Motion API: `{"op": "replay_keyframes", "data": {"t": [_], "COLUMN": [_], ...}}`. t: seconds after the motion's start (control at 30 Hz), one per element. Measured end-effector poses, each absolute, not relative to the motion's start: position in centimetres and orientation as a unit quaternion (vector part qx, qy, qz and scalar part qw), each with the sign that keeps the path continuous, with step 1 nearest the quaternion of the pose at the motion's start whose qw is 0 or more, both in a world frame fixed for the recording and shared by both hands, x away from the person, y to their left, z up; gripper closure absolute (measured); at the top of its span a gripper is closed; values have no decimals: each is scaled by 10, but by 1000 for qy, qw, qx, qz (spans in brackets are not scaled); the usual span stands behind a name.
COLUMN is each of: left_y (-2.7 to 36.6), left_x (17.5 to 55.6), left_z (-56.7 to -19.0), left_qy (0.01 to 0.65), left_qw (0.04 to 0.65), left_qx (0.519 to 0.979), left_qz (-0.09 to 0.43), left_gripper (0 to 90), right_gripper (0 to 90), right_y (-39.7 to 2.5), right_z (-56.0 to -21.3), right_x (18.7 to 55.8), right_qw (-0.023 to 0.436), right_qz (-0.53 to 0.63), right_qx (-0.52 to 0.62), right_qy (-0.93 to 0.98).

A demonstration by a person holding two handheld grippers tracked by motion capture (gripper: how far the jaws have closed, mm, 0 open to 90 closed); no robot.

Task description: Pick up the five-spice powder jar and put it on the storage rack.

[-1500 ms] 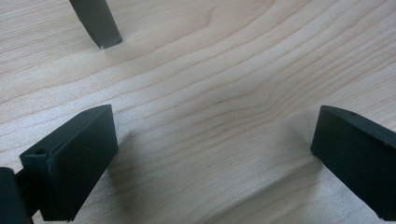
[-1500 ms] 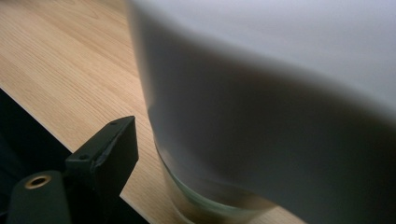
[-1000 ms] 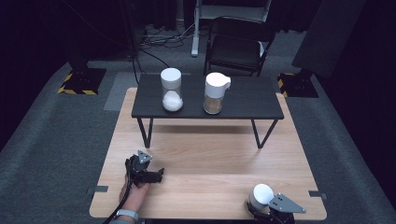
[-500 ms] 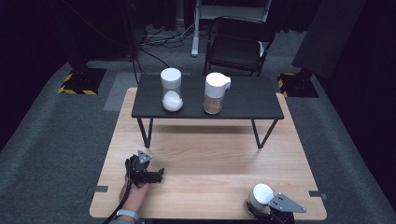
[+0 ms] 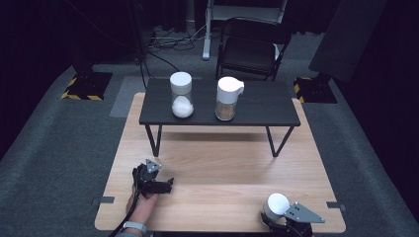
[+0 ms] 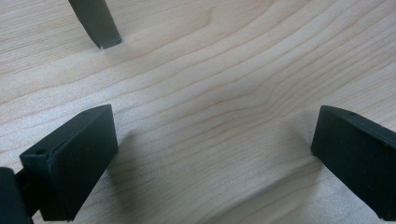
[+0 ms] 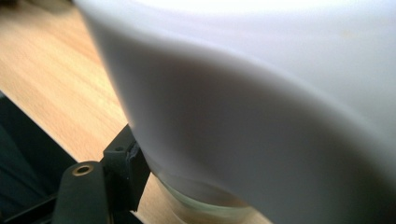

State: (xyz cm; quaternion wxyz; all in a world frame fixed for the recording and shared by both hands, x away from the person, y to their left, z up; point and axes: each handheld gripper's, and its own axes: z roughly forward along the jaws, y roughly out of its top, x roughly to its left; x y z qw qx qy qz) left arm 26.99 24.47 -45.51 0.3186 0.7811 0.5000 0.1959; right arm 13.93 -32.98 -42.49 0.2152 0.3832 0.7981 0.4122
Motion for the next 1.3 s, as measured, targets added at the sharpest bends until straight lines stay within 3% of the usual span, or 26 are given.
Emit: {"op": "replay_keyframes", "data": {"t": [1.3], "left_y": [245], "left_x": [271], "left_z": [-455], "left_qy": [500], "left_qw": [318], "left_qx": [781], "left_qz": [195], "left_gripper": [2], "right_gripper": [300], "right_y": [-329], "right_z": [-325], "right_x": [193], "right_qw": [213], "right_qz": [413], "right_qx": [393], "right_qy": [794]}}
